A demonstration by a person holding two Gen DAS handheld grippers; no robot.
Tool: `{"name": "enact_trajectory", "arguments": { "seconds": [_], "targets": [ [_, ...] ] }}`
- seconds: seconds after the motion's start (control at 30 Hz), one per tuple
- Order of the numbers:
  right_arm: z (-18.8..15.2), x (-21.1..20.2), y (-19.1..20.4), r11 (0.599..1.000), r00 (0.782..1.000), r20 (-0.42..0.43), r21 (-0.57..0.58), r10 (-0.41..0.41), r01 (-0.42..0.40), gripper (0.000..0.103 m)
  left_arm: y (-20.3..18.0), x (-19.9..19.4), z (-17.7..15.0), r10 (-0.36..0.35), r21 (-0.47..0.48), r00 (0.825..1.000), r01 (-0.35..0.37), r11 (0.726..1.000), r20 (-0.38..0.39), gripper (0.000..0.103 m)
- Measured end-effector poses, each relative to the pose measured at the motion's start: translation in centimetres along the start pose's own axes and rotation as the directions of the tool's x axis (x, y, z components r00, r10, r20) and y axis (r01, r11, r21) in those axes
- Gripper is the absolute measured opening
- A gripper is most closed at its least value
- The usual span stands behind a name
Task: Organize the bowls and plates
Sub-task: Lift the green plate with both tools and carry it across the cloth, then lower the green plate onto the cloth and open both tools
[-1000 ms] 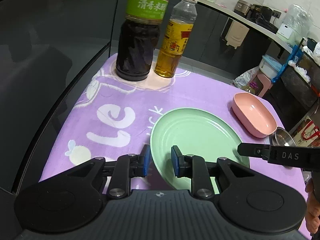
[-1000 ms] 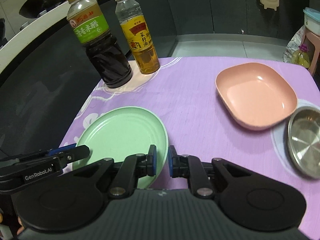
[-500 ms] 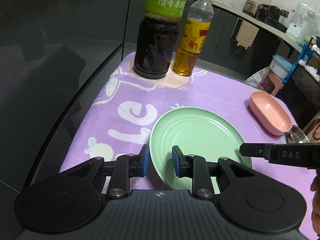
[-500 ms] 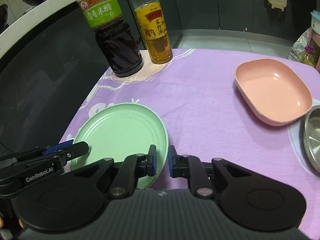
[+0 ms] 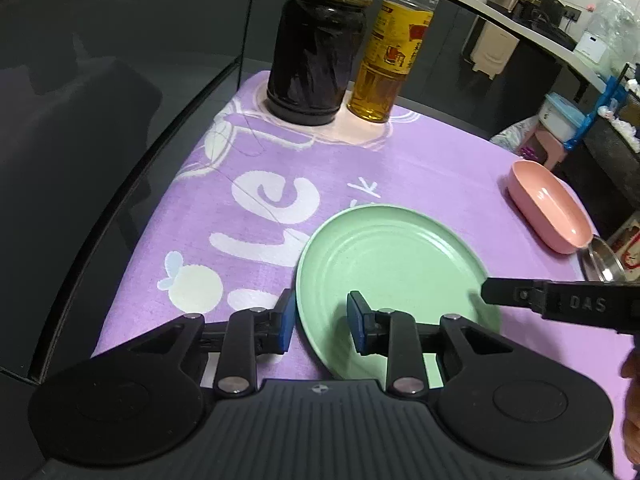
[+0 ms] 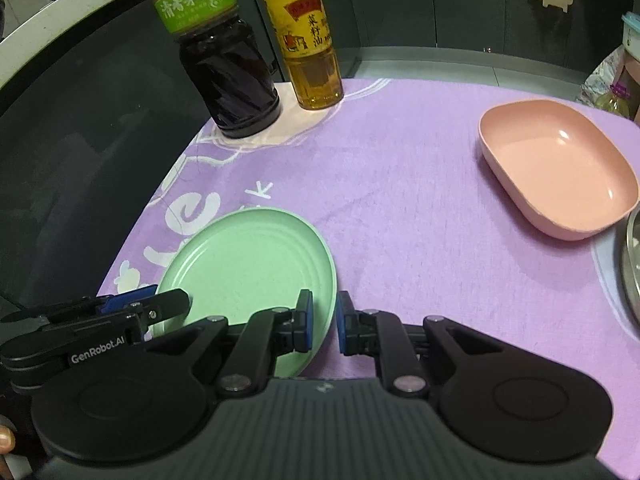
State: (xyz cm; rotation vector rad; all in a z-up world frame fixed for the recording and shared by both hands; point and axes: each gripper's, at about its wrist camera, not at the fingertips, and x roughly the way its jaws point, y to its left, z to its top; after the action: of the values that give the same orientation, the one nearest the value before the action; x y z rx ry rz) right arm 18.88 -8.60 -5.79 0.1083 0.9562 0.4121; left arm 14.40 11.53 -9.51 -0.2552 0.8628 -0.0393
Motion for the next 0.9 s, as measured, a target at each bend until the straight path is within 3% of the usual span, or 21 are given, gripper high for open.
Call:
{"name": "enact_trajectory", "arguments": {
  "seconds": [0.37,0.6,0.9],
  "targets": [
    [-0.3,-0.4,-0.6,0.999,1.000,-0.006,0.035,-0.002,0.002,0.013,1.7,-2.6,0.0,-0.065,-0.085,0.998,0.066,0.994,0.015,0.025],
    [-0.2,-2.3,-1.2,0.999,1.000,0.021,0.039,-0.006,0.006,0.013,-0.1,-5.2,0.8,-0.116,-0.049,0.991,0.119,0.992,0.067,0.026],
    [0.4,-6.2,-4.8,0.995,0.995,0.094,0.089,-0.043,0.034,0.013,-5.2,-5.6,2.3,-0.168,0.038,0.984,0.165,0.985,0.059,0.027]
  ]
}}
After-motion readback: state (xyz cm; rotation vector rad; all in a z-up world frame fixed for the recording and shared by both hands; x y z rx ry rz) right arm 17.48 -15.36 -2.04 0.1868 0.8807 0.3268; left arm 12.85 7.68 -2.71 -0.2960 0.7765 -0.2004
